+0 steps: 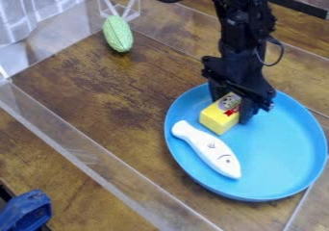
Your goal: Put the yellow brick in the blue tray
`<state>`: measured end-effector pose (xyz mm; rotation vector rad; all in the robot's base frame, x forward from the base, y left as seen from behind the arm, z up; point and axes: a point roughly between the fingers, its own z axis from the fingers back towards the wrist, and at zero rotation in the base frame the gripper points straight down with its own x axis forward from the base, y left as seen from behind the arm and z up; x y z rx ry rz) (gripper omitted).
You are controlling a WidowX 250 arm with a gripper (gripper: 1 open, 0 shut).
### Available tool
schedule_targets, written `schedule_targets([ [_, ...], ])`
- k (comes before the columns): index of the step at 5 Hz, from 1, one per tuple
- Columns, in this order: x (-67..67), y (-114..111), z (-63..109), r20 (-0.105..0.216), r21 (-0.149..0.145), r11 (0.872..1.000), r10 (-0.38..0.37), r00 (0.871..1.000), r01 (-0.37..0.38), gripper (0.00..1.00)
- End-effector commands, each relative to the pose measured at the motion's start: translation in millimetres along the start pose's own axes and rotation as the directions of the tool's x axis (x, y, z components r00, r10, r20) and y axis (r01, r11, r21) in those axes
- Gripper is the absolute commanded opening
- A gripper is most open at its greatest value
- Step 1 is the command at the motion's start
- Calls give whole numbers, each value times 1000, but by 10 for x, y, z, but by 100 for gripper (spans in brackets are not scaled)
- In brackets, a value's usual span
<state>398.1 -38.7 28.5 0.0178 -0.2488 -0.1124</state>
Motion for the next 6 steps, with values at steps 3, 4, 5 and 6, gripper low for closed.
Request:
schedule_targets([
  [3,-137,141,557,-38,25,997,-66,997,67,0],
  [4,-155,27,509,-50,8,992,-126,991,126,0],
  [5,-205,-67,550,-58,-9,985,-173,983,173,0],
  [6,-256,-105,554,-61,-28,977,-213,975,211,0],
])
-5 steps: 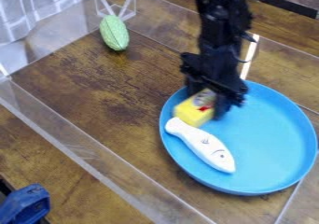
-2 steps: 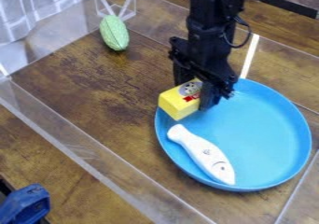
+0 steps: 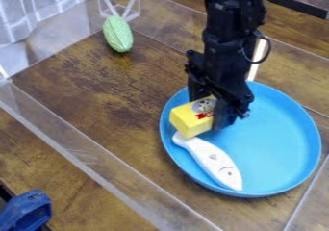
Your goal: Put the yellow brick in the blue tray
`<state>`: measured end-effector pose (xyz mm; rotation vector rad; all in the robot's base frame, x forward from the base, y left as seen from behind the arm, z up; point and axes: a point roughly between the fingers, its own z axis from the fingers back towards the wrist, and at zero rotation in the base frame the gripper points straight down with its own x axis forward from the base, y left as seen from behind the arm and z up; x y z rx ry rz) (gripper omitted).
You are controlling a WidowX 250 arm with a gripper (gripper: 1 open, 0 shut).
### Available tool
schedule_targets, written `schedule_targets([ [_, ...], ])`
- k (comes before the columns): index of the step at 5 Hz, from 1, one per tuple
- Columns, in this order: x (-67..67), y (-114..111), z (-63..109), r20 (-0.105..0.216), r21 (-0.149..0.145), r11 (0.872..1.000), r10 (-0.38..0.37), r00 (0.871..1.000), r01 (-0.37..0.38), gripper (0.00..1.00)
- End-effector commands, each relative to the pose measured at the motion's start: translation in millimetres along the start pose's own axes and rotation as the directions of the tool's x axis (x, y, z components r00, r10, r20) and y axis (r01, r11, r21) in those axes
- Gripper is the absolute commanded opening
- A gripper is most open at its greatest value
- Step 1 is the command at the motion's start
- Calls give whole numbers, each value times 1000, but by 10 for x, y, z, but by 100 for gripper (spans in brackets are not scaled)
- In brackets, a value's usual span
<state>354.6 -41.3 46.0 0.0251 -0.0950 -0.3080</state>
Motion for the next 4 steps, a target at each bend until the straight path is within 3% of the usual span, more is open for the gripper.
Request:
schedule_targets([
  [1,48,-36,299,75,13,998,-66,995,66,100],
  [3,88,181,78,64,5,996,-92,994,92,100],
  [4,118,188,-89,57,5,998,-65,996,65,100],
])
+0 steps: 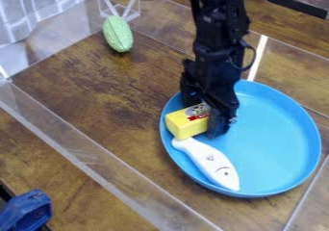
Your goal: Put the yellow brick in the blue tray
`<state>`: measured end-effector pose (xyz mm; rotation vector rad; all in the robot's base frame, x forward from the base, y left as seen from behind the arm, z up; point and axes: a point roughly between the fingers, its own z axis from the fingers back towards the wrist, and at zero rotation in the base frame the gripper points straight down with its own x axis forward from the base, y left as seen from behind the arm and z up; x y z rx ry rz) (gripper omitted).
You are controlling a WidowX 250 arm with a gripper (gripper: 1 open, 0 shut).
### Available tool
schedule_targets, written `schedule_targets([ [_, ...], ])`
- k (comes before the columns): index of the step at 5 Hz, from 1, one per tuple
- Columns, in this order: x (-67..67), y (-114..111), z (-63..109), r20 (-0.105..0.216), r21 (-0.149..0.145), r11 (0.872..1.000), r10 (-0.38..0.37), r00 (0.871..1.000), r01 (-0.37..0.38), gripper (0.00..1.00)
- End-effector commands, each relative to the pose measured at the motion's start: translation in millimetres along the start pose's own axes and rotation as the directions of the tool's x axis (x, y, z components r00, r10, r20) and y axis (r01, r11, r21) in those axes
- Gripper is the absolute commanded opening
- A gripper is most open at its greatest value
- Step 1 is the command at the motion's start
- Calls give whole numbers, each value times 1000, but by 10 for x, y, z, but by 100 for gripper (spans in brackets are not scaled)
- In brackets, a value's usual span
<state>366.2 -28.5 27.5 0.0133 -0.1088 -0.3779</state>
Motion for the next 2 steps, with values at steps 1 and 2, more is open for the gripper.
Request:
schedule_targets([
  [1,93,54,13,31,21,999,29,999,-29,0],
  [2,7,9,-46,19,23,999,35,999,-36,0],
])
